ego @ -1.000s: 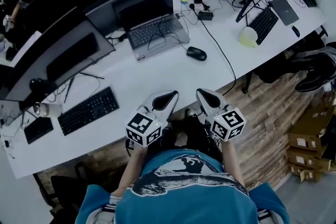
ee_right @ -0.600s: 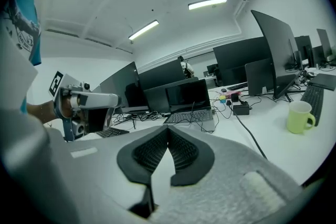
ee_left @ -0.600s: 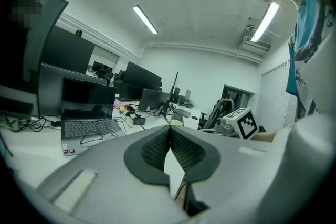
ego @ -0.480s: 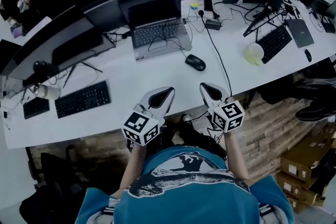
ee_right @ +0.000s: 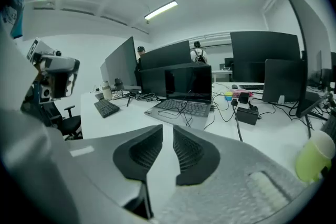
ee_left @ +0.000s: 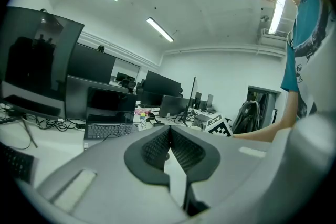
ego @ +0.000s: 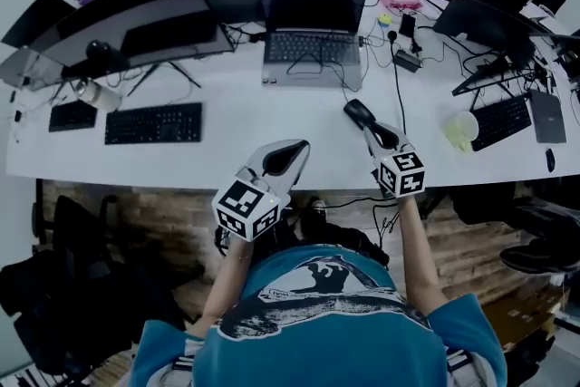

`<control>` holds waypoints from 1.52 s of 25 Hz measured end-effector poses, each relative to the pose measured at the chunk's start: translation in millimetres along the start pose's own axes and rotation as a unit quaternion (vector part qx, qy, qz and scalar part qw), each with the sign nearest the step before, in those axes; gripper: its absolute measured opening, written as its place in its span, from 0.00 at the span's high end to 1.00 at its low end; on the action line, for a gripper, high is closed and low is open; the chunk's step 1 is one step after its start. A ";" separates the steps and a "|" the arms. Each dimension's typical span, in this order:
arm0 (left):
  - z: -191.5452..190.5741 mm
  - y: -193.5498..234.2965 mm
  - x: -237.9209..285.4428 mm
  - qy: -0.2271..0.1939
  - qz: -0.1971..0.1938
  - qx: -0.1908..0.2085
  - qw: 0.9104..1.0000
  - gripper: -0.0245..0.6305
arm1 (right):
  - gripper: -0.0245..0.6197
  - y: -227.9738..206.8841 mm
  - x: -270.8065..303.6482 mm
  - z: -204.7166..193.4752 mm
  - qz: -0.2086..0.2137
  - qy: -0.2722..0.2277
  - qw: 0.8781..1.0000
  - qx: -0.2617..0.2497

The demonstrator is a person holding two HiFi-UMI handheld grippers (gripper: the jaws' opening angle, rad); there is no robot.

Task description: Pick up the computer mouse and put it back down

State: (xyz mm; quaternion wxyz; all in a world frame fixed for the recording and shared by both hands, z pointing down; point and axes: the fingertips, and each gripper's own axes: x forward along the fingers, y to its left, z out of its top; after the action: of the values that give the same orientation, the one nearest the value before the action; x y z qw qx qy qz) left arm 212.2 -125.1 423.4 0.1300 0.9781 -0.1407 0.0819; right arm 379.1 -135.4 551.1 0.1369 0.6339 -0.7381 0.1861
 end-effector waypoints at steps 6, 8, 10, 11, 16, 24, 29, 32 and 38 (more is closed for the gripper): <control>-0.2 9.5 -14.4 -0.016 0.054 -0.011 0.998 0.94 | 0.72 -23.5 48.0 -24.0 0.025 0.073 0.996 -0.040; -1.5 12.8 -19.9 -0.019 0.070 -0.015 0.997 0.94 | 0.64 -30.9 63.7 -34.5 0.029 0.101 0.993 -0.050; -3.0 15.7 -25.1 -0.022 0.085 -0.019 0.996 0.94 | 0.57 -37.1 78.2 -43.5 0.032 0.124 0.990 -0.059; -3.9 16.7 -27.2 -0.023 0.091 -0.021 0.995 0.94 | 0.55 -40.2 84.5 -47.9 0.033 0.135 0.988 -0.062; -7.6 18.9 -31.3 -0.026 0.112 -0.027 0.993 0.94 | 0.47 -52.6 107.5 -70.5 0.037 0.183 0.980 -0.063; -14.5 22.0 -39.8 -0.019 0.133 -0.036 0.990 0.94 | 0.47 -59.9 118.5 -88.6 0.023 0.205 0.977 -0.045; -21.5 22.4 -47.3 -0.007 0.144 -0.043 0.989 0.94 | 0.49 -59.6 117.3 -87.9 0.023 0.197 0.979 -0.044; -24.4 20.9 -51.9 0.000 0.144 -0.046 0.989 0.94 | 0.49 -58.5 113.4 -83.1 0.026 0.183 0.982 -0.031; -32.0 23.1 -65.8 0.012 0.149 -0.050 0.988 0.94 | 0.49 -34.1 99.6 -56.1 0.047 0.123 0.991 -0.016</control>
State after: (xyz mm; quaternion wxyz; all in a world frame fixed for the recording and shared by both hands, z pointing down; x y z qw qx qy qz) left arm 139.2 -121.0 446.3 0.1669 0.9374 -0.2870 0.1048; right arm 395.0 -202.7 648.2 0.2275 0.5690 -0.7473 0.2571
